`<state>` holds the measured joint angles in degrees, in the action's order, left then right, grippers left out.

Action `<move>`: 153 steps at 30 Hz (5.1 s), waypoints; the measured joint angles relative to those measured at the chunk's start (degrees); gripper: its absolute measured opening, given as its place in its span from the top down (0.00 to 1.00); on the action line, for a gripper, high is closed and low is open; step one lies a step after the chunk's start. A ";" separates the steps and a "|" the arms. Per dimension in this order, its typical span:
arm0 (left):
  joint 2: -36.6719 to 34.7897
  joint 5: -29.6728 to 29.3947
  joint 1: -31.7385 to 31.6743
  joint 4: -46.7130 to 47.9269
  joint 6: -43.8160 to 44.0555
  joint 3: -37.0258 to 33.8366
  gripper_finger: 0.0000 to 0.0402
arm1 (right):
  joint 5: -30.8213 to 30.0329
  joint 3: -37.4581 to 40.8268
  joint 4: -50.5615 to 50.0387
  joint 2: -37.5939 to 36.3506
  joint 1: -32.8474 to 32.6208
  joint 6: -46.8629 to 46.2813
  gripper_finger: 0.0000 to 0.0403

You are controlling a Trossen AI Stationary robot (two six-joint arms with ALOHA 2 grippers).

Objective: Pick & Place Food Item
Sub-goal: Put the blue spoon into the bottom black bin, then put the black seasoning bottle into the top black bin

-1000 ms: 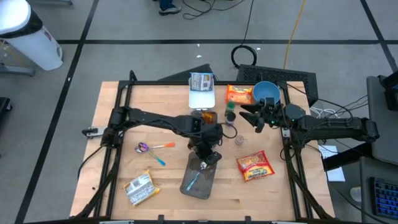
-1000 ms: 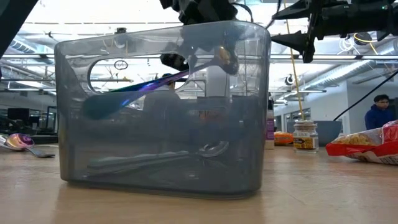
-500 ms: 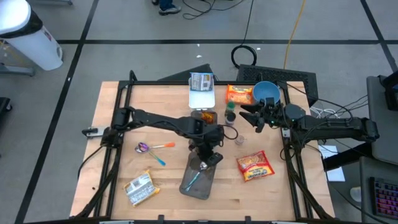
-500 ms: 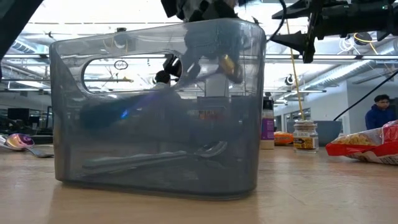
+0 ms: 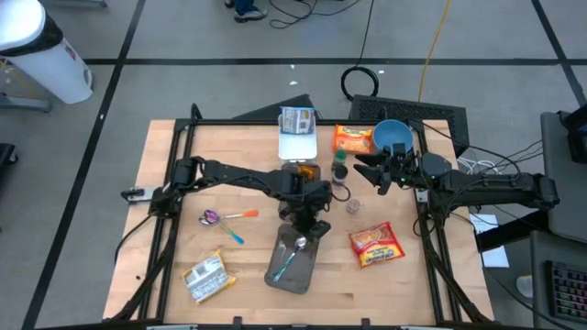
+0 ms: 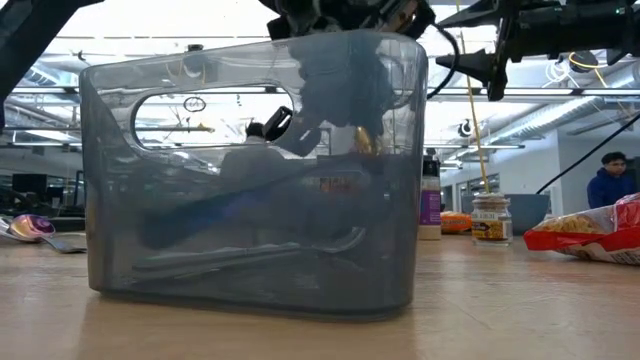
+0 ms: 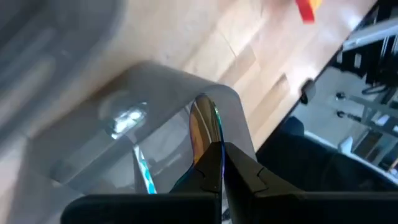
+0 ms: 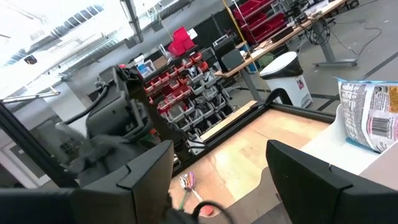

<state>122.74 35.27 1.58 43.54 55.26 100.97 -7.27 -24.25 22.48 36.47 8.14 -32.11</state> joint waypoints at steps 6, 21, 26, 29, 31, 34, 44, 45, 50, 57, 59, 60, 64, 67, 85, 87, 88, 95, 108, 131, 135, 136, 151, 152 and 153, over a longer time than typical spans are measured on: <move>-0.01 -0.70 -1.15 -0.25 1.14 -1.49 0.99 | 0.02 0.00 0.00 0.00 0.00 -0.01 0.37; -0.02 -0.60 -1.76 -5.37 6.91 -4.13 0.98 | 0.02 0.00 0.00 0.00 0.00 0.23 0.37; -0.02 -1.72 -1.78 -7.59 8.96 -4.13 0.98 | 0.02 0.00 0.00 0.00 0.00 0.23 0.37; -0.01 -2.33 -1.87 -7.47 9.35 -4.13 0.96 | 0.02 0.00 0.00 0.00 0.00 0.23 0.37; -0.01 -2.34 -1.92 -7.53 9.36 -4.13 0.97 | 0.02 0.00 0.00 0.00 0.00 0.23 0.37; -0.02 -2.38 -1.94 -7.53 9.36 -4.13 0.99 | 0.02 0.00 0.00 0.00 0.00 0.23 0.37; -0.02 -4.31 -1.94 -7.70 9.93 -4.13 0.93 | 0.02 0.00 -0.02 0.00 0.00 0.23 0.37; -0.02 -4.33 -1.94 -7.77 9.93 -4.13 0.93 | 0.02 0.00 -0.02 0.00 0.00 0.23 0.37; -0.02 -4.91 -1.94 -7.85 9.94 -4.13 0.93 | 0.02 0.00 -0.02 0.00 0.00 0.21 0.37; -0.01 -4.86 -2.01 -11.61 9.55 -4.13 0.92 | 0.04 0.00 -0.02 0.00 0.00 0.21 0.37; -0.02 -2.87 -2.26 -14.92 9.55 -4.13 0.92 | 0.08 0.00 -0.02 0.00 0.00 0.23 0.37; -0.02 -1.51 -2.47 -16.82 9.59 -4.13 0.92 | 0.18 0.00 -0.04 0.00 0.00 0.21 0.37; -0.54 4.34 -3.25 -24.30 11.38 -4.13 0.92 | 1.58 0.00 -0.12 0.00 0.00 0.06 0.37; -2.41 4.85 -3.17 -27.67 12.27 -4.13 0.92 | 1.73 0.00 -0.20 -0.07 0.02 -0.21 0.37; -33.39 -32.11 -1.66 -15.81 -25.90 -4.02 0.92 | 7.85 -0.04 -7.52 -0.94 0.02 -4.12 0.37; -36.72 -36.49 -1.12 -12.70 -29.17 -4.02 0.92 | 8.96 -0.04 -8.54 -0.88 0.00 -5.68 0.37; -38.36 -37.91 -0.97 -11.31 -30.44 -4.02 0.92 | 9.07 -0.04 -8.83 -0.80 0.00 -6.60 0.37; -46.38 -43.79 0.92 6.52 -32.58 -4.02 0.92 | 8.94 0.00 -9.01 0.24 0.02 -9.28 0.37; -48.68 -57.91 6.93 32.21 -25.06 -11.68 0.92 | 0.74 0.00 -8.19 5.90 0.00 -15.43 0.37; -75.89 -43.78 2.87 -10.81 -24.64 -56.92 0.86 | -12.26 0.02 46.04 33.58 0.02 -17.29 0.37; -75.44 -39.61 -1.60 -12.66 -25.40 -56.90 0.72 | -13.52 0.02 52.97 35.49 0.01 -18.13 0.37; -75.39 -38.32 -2.69 -13.39 -25.47 -56.92 0.69 | -14.67 0.02 54.22 35.68 0.01 -17.96 0.37; -73.60 -43.82 -10.38 -39.77 -36.78 -56.87 0.33 | 4.24 -1.63 59.37 34.84 6.20 -22.81 0.35; -73.02 -44.82 -10.87 -41.95 -36.77 -56.89 0.33 | 5.74 -2.08 59.30 34.42 6.85 -22.99 0.35; -72.47 -45.54 -11.34 -44.51 -36.76 -56.89 0.33 | 7.22 -2.50 59.19 34.07 7.64 -23.20 0.34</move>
<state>50.27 -10.27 -9.76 -0.97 18.51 44.07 -0.05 -26.75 81.67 70.54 15.78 -55.31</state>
